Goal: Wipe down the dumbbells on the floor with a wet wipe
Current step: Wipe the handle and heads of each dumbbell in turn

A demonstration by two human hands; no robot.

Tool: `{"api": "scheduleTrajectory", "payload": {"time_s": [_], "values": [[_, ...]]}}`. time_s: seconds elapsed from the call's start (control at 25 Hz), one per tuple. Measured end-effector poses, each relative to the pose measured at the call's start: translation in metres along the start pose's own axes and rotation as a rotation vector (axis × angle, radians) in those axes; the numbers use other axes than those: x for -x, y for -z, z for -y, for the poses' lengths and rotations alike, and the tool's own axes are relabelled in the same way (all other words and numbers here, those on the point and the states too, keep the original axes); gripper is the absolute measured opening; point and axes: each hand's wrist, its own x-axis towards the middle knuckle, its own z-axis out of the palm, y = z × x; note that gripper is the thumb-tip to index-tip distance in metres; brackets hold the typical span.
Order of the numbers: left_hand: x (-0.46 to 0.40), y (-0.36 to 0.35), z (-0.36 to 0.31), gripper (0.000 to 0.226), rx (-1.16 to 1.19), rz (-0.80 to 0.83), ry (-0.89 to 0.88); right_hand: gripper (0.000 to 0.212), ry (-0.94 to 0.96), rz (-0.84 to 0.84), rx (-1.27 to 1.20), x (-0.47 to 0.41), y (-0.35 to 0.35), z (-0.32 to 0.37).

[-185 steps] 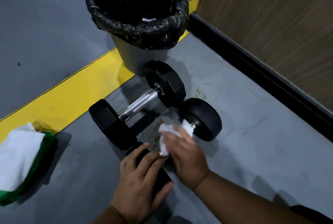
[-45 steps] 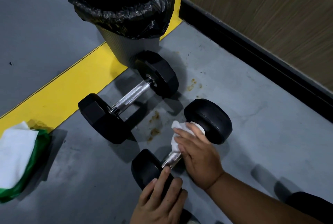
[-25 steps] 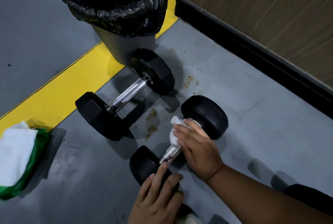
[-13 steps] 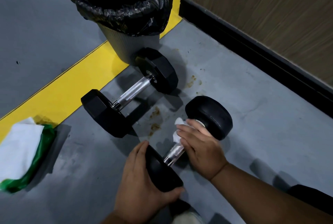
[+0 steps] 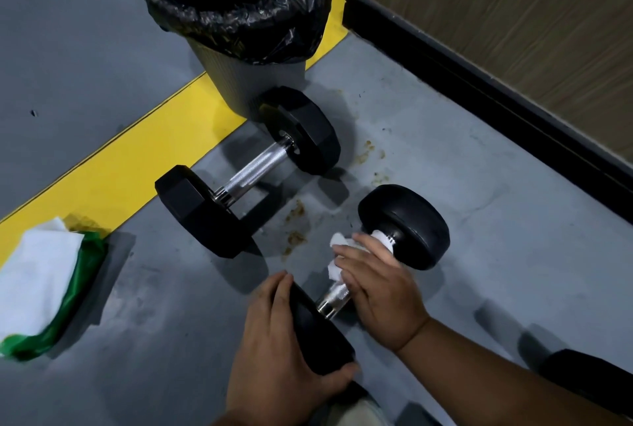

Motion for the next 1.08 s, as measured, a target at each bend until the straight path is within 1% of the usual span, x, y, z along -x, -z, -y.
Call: {"api": "scheduleTrajectory", "payload": {"time_s": [0.04, 0.12, 0.2, 0.24, 0.28, 0.36, 0.4, 0.44, 0.48, 0.56, 0.64, 0.72, 0.84, 0.92, 1.0, 1.08], "values": [[0.002, -0.001, 0.000, 0.133, 0.001, -0.011, -0.009, 0.035, 0.017, 0.007, 0.005, 0.005, -0.003, 0.007], [0.004, -0.003, -0.001, 0.131, -0.011, -0.027, -0.016, 0.029, 0.122, 0.080, -0.017, 0.015, -0.006, 0.018], [0.005, -0.004, -0.001, 0.130, -0.021, -0.029, -0.026, 0.026, 0.228, 0.151, -0.021, 0.013, -0.001, 0.012], [0.005, -0.004, 0.000, 0.130, -0.016, -0.029, -0.031, 0.026, 0.245, 0.162, -0.008, 0.009, 0.002, 0.006], [0.005, -0.004, 0.001, 0.131, -0.011, -0.027, -0.035, 0.026, 0.208, 0.148, -0.005, 0.004, 0.005, -0.001], [0.004, -0.003, 0.001, 0.132, -0.015, -0.006, -0.033, 0.029, 0.022, 0.060, -0.011, -0.002, 0.011, -0.010], [0.003, -0.002, 0.001, 0.132, -0.019, 0.000, -0.031, 0.030, -0.040, 0.019, 0.000, -0.001, 0.011, -0.009], [0.004, -0.002, 0.001, 0.131, -0.018, -0.004, -0.034, 0.031, -0.047, 0.003, 0.012, 0.002, 0.008, -0.004], [0.004, -0.003, 0.001, 0.130, -0.012, -0.018, -0.040, 0.031, -0.007, 0.014, 0.015, 0.007, 0.005, 0.003], [0.006, -0.004, 0.001, 0.126, -0.008, -0.047, -0.052, 0.031, 0.132, 0.093, -0.017, 0.017, -0.004, 0.016], [0.005, -0.004, 0.001, 0.125, -0.012, -0.057, -0.058, 0.027, 0.197, 0.157, -0.031, 0.017, -0.003, 0.016], [0.005, -0.005, 0.002, 0.127, -0.010, -0.061, -0.069, 0.027, 0.175, 0.156, -0.007, 0.009, 0.004, 0.007], [0.004, -0.006, 0.002, 0.128, -0.008, -0.056, -0.074, 0.031, 0.021, 0.032, 0.009, 0.005, 0.008, -0.003], [0.004, -0.005, 0.001, 0.127, -0.003, -0.067, -0.075, 0.033, -0.031, 0.001, -0.006, 0.009, 0.003, 0.006], [0.004, -0.005, 0.001, 0.124, 0.005, -0.086, -0.080, 0.031, 0.013, 0.056, -0.044, 0.016, -0.004, 0.020], [0.004, -0.007, 0.001, 0.122, 0.006, -0.094, -0.077, 0.027, 0.118, 0.141, -0.052, 0.018, -0.003, 0.019]]}}
